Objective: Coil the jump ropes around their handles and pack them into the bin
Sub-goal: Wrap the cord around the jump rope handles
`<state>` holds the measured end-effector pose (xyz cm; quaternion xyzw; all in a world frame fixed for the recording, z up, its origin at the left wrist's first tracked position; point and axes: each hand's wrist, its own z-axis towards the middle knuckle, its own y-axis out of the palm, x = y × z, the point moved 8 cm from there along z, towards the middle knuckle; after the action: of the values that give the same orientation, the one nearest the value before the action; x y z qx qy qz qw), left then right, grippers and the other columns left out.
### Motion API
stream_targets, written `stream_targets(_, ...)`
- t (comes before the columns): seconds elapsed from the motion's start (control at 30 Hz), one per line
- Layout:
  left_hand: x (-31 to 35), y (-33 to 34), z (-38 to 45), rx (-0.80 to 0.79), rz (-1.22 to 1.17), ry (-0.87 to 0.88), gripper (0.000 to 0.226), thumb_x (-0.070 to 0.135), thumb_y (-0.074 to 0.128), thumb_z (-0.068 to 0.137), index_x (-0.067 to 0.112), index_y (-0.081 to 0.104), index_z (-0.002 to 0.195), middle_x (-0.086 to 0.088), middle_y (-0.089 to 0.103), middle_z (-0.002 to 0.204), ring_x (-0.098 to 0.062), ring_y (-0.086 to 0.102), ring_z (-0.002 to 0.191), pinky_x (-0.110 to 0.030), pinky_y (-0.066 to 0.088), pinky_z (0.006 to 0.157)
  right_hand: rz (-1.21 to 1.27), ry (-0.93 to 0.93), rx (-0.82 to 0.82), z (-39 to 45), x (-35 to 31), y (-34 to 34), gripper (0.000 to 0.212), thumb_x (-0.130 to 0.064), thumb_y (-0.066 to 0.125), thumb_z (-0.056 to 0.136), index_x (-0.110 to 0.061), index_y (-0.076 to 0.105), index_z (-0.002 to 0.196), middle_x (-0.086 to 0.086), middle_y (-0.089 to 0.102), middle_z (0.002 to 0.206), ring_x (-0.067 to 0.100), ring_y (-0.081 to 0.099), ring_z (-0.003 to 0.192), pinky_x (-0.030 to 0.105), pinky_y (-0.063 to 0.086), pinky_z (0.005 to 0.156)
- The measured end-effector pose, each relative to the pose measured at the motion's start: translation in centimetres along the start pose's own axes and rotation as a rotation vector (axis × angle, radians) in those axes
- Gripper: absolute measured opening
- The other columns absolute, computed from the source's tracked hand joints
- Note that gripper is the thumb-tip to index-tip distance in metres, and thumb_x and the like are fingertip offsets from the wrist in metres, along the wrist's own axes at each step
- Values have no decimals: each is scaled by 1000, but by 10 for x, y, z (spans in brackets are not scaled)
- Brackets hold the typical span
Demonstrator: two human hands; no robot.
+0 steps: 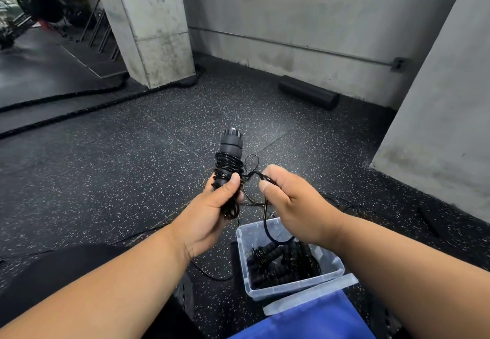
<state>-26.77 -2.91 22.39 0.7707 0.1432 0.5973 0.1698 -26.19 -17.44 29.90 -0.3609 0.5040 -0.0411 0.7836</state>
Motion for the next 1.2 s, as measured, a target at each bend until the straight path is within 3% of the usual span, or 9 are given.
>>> stream_targets(0.2,-14,11,-4,-9,-35,-42,77,50,87,70,18,50,129,-4,62,94,-9,61,73,-21,52,64,377,315,248,-3,33,4,23,-25,40,103,-19,42,81,-1,38,74,13,34,69,37,31,67)
stream_targets(0.3,-23,15,-7,-9,-66,-50,84,47,88,73,10,54,140,-4,67,95,-10,64,76,-22,55,67,546,461,316,-5,50,15,30,-33,43,99,-25,46,70,-10,43,65,14,36,67,37,30,69)
stream_targets(0.43,-22,16,-7,4,-98,-24,87,46,89,75,7,54,145,-3,68,99,-10,63,82,-23,55,76,475,419,245,0,48,18,29,-39,42,95,-25,51,72,-12,44,63,11,37,61,36,32,66)
stream_targets(0.6,-17,10,-2,38,-136,-5,84,49,88,67,15,56,137,-4,61,95,-12,59,76,-23,54,62,517,388,172,8,53,11,26,-25,36,103,-12,58,97,4,48,70,13,37,56,28,30,52)
stream_targets(0.83,-25,14,-2,26,-155,-21,96,55,84,78,3,48,150,-3,62,94,-12,60,75,-23,54,66,650,389,170,4,48,26,22,-25,38,109,-12,52,99,6,52,73,11,48,51,27,36,47)
stream_targets(0.93,-26,22,-6,7,-166,-60,74,57,81,77,15,60,135,-2,65,94,-10,62,72,-22,54,60,578,334,280,5,47,24,30,-32,39,111,-16,49,88,0,52,72,10,50,62,41,50,69)
stream_targets(1.0,-28,25,-7,18,-173,-51,85,58,88,72,14,58,139,-3,63,102,-10,63,74,-22,54,64,515,332,356,5,53,24,37,-47,40,108,-21,50,83,6,57,74,27,57,71,59,54,83)
stream_targets(1.07,-30,25,-6,43,-196,-29,99,55,87,69,11,52,150,-5,59,110,-11,62,78,-23,55,69,385,351,425,3,59,24,45,-65,37,102,-25,51,86,14,63,82,41,62,80,62,54,78)
stream_targets(1.2,-29,28,-6,39,-204,-16,95,53,88,69,12,52,148,-3,64,106,-12,64,82,-29,52,79,301,393,512,-1,67,22,48,-76,32,96,-32,51,87,5,63,80,35,66,81,58,55,76)
